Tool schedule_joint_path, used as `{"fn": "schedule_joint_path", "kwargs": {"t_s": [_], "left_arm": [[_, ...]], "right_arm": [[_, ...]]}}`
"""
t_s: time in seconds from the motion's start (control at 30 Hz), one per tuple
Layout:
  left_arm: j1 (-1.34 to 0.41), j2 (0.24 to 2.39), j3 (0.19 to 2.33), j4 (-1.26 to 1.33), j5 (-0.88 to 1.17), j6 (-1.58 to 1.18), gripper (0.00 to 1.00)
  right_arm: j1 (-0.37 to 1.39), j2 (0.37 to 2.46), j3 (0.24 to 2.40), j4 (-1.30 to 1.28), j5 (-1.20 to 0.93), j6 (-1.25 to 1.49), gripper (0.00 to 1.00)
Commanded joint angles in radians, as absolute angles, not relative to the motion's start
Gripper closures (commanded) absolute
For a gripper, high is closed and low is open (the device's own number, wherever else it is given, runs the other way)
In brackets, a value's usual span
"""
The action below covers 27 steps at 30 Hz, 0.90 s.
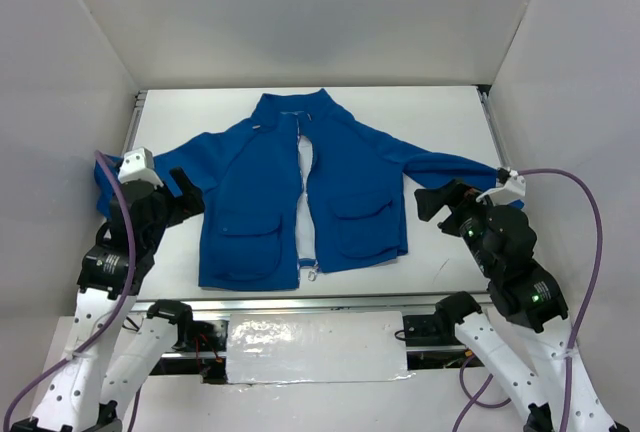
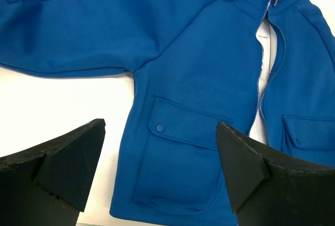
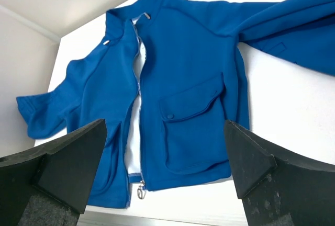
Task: Zip up the jacket
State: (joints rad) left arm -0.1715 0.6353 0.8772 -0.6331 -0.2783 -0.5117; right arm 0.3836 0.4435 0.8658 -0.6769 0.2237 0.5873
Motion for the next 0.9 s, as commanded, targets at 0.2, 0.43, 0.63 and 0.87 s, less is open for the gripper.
{"fn": "schedule_joint_path", "kwargs": {"t_s": [0.2,0.43,0.63,0.87], "left_arm": [[-0.201,0.627,0.894,-0.656,-0.313,-0.538,0.01],[-0.215,0.624,0.890,-0.690,-0.328,-0.572,0.01],[-0.227,0.614,0.881,-0.695,-0.339,-0.578,0.00],[-0.245,0.623,0.877,-0.687,-0.328,-0.572,0.01]], "right_arm": [[0.390,0.385,0.824,-0.615,0.123,0.578,0.00],[0.432,0.687,0.643,-0.194,-0.452,0.659,0.00],[0.697,1.185,0.691,0.089,-0.312,0.713,0.14],[0.893,1.574,0.853,0.107,-0.141,0.762,0.33]]}}
